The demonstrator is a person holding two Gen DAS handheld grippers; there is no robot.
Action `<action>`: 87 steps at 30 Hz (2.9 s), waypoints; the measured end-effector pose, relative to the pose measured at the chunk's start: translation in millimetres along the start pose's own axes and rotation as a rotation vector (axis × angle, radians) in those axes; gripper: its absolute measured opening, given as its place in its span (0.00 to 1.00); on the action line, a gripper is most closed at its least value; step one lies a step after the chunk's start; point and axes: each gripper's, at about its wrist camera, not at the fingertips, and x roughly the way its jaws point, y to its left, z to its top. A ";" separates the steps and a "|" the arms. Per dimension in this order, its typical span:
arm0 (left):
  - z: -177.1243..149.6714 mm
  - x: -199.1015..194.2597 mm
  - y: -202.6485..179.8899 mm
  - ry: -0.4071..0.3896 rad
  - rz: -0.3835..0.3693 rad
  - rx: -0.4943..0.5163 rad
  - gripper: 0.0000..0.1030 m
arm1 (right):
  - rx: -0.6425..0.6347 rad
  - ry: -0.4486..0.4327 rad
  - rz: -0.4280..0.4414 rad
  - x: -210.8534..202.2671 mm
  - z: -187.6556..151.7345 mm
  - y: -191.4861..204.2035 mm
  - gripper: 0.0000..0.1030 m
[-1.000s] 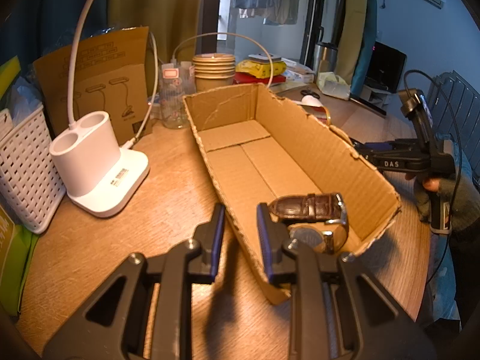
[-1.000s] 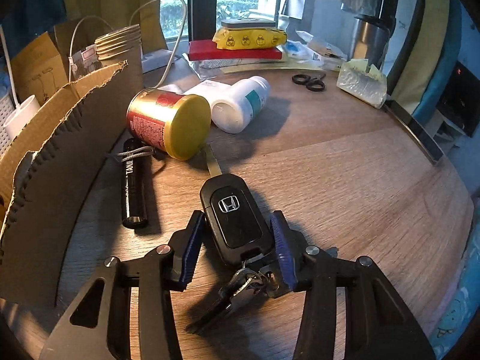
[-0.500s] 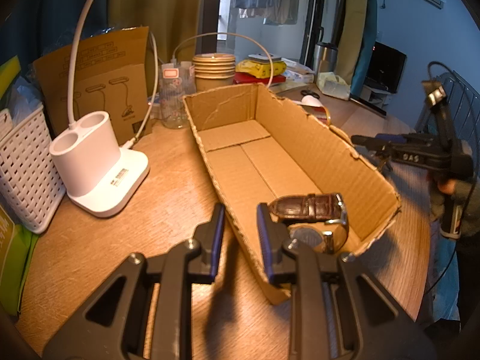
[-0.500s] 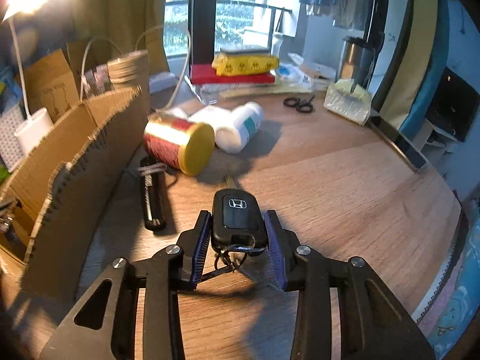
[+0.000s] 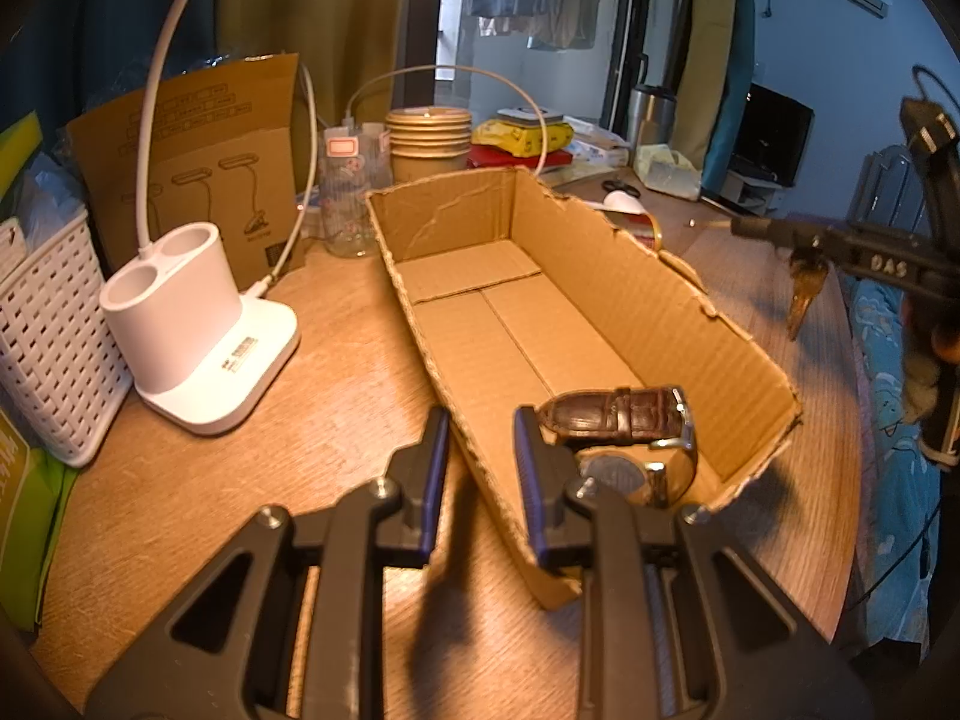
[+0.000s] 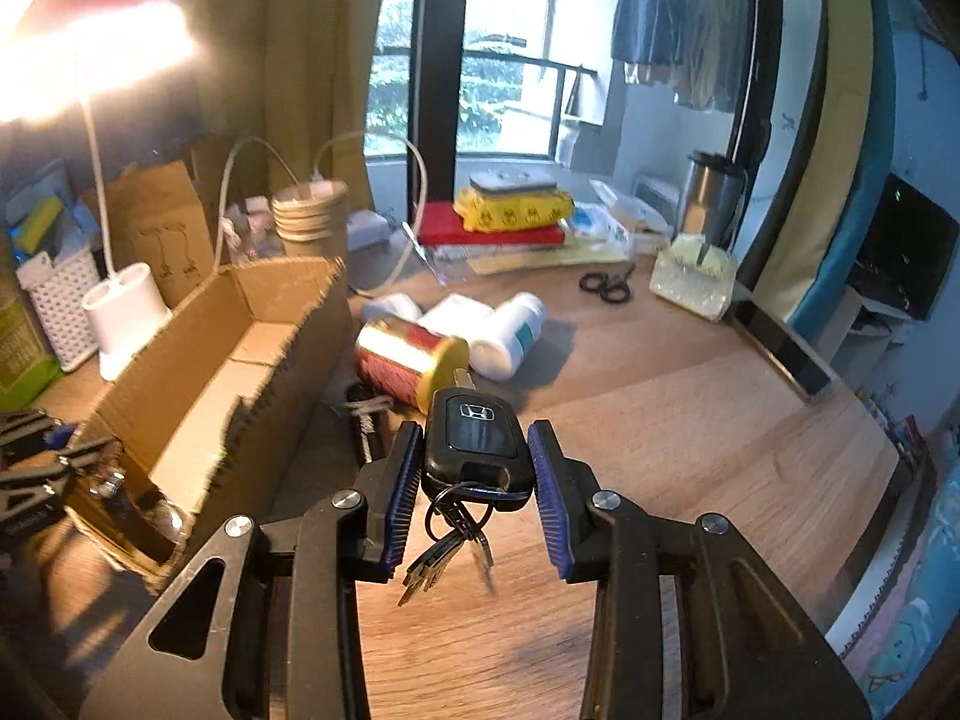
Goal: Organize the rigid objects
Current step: 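Carry the key fob with the right gripper over the box, then lower the key fob into the box and open the right gripper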
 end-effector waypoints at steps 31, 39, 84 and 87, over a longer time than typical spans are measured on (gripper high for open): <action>-0.6 -0.1 0.6 0.001 -0.004 -0.005 0.23 | -0.132 -0.125 0.261 -32.7 44.0 104.5 0.37; -0.6 0.0 0.7 0.001 -0.004 -0.005 0.23 | -0.137 -0.076 0.287 -13.0 33.7 119.0 0.37; -1.0 -0.5 1.1 0.001 -0.003 -0.005 0.23 | -0.188 0.106 0.272 22.7 -7.4 132.5 0.52; -1.0 -0.5 1.1 0.001 -0.003 -0.005 0.23 | -0.174 0.087 0.290 16.8 -6.4 128.6 0.57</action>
